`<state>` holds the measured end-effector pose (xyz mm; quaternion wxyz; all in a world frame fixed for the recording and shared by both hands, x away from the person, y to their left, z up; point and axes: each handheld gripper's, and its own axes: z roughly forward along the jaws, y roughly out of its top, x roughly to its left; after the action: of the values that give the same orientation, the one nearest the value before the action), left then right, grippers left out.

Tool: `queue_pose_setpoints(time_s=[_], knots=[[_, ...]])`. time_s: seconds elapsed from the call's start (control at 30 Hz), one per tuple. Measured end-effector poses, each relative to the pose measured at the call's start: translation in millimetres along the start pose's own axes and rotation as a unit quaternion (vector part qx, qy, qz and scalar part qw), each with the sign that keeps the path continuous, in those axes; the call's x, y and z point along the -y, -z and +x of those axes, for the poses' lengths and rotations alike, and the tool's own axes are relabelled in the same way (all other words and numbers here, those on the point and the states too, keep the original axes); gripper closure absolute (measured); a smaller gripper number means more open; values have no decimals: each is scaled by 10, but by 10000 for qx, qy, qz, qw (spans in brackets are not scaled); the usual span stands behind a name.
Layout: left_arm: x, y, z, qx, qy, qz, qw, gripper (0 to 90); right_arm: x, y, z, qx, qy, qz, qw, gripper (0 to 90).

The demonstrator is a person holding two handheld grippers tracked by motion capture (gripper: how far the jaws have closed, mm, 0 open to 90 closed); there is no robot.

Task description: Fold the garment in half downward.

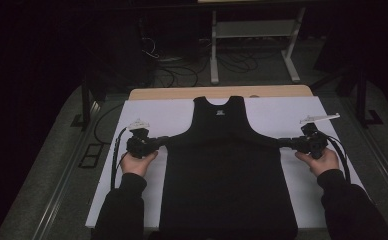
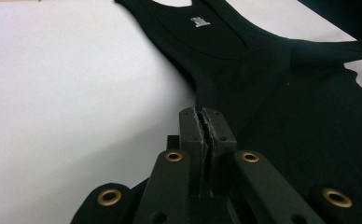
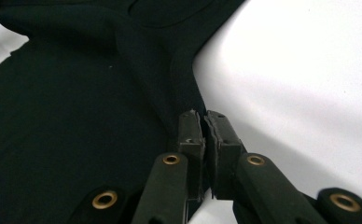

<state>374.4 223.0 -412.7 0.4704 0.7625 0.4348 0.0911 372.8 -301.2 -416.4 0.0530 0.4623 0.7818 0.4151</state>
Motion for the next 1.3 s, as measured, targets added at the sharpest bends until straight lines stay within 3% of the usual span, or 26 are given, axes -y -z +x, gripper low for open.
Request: queue_pose_setpoints(time_s=[0.67, 1.3], knots=[[103, 155, -38, 90, 147, -18, 9998, 864, 116, 211, 90, -138, -102, -254, 9995, 839], [234, 298, -109, 225, 207, 130, 9994, 864, 280, 312, 197, -93, -88, -76, 9999, 839]])
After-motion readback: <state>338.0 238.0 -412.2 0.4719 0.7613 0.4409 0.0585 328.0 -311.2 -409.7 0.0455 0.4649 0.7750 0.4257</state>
